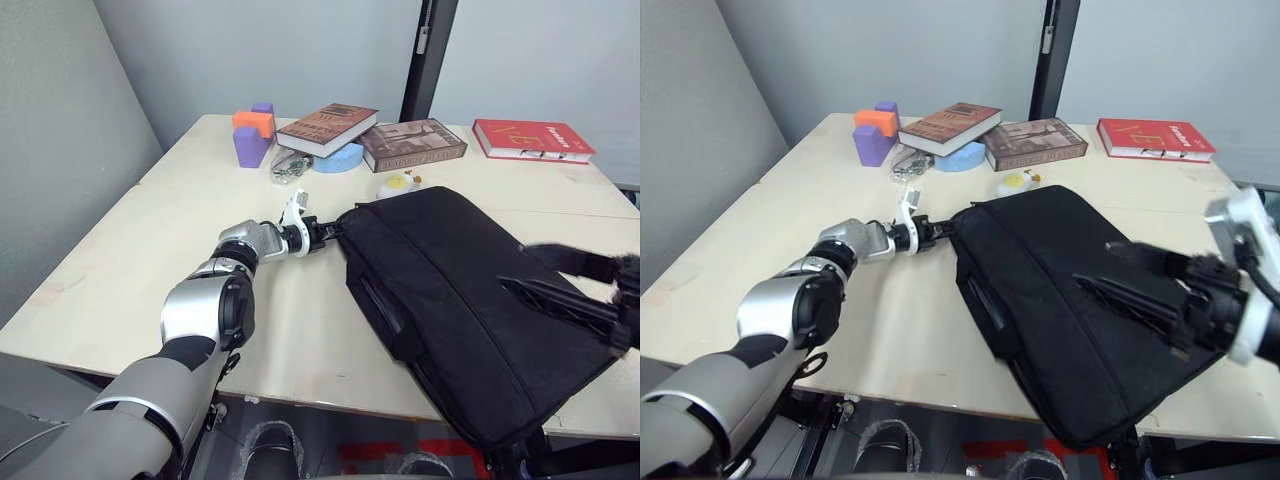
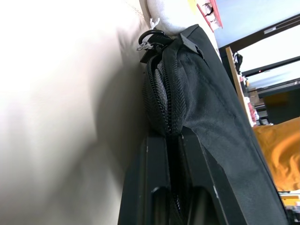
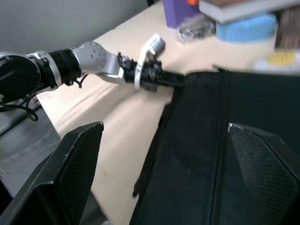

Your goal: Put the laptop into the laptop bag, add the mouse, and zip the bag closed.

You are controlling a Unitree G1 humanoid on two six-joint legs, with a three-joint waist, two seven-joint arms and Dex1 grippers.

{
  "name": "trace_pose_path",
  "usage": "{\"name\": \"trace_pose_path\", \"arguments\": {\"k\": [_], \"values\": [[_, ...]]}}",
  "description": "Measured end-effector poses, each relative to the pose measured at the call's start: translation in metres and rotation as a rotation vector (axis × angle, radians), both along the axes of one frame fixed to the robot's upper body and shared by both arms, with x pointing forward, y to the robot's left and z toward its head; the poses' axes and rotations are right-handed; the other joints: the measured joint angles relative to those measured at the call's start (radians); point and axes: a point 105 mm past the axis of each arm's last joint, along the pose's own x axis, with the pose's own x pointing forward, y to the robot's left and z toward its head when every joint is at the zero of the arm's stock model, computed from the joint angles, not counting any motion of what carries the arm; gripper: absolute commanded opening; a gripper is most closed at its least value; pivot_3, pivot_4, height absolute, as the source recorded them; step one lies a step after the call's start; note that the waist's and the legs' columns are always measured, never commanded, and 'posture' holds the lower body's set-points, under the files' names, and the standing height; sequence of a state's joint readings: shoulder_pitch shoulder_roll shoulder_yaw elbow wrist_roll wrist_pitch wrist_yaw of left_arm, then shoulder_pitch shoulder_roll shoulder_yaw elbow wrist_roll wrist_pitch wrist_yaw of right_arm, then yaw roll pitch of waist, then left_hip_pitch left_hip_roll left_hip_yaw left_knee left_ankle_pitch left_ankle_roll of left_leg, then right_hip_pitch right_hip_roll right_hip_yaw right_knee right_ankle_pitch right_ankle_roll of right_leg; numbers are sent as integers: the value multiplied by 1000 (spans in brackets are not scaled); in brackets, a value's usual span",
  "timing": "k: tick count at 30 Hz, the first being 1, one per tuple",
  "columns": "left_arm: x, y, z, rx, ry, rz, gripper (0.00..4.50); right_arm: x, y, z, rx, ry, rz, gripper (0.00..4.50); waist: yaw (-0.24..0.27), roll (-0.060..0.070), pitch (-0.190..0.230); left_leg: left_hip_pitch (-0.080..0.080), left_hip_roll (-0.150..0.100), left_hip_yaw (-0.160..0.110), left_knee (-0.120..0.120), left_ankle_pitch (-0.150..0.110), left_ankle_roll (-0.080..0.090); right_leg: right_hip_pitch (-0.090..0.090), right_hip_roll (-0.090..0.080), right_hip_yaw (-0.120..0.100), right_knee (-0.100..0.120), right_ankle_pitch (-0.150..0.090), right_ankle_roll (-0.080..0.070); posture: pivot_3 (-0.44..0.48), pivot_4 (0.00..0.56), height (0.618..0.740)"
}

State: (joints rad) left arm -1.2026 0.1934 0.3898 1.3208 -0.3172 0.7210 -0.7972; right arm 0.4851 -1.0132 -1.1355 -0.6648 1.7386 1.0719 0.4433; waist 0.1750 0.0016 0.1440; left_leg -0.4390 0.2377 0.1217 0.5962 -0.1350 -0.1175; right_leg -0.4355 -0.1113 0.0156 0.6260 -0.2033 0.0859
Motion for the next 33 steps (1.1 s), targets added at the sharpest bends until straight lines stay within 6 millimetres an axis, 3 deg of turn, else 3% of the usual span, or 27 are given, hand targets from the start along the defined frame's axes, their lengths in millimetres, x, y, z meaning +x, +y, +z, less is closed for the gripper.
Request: {"name": "trace_pose_path", "arguments": {"k": [8,12,18,24,33], "values": [[0,17,9,-37,12,8,44,-25,-67,-65,149,243,-298,4500,-4,0,1,0,0,-1,-1,-1,-1,1,-1,-2,-2,0,0,0,150,725],[-2,25,7,-41,20,15,44,-35,-81,-92,174,318,-365,4500,-14,1,1,0,0,-1,-2,-1,-2,1,-1,-2,-2,0,0,0,150,725],[-6,35,13,-61,13,14,44,-46,-74,-122,256,407,-374,4500,-25,1,1,1,0,-1,-2,-1,-2,1,0,-2,-2,0,0,0,150,725],[-11,40,18,-60,7,15,44,-51,-36,-136,301,465,-260,4500,-24,1,0,1,0,-1,-2,-1,-2,2,0,-2,-2,0,0,0,150,725],[-16,38,21,-64,0,19,44,-43,-5,-150,337,499,-176,4500,-24,1,0,1,-1,-1,-1,-1,-2,2,-1,-2,-1,0,0,0,150,725]]}}
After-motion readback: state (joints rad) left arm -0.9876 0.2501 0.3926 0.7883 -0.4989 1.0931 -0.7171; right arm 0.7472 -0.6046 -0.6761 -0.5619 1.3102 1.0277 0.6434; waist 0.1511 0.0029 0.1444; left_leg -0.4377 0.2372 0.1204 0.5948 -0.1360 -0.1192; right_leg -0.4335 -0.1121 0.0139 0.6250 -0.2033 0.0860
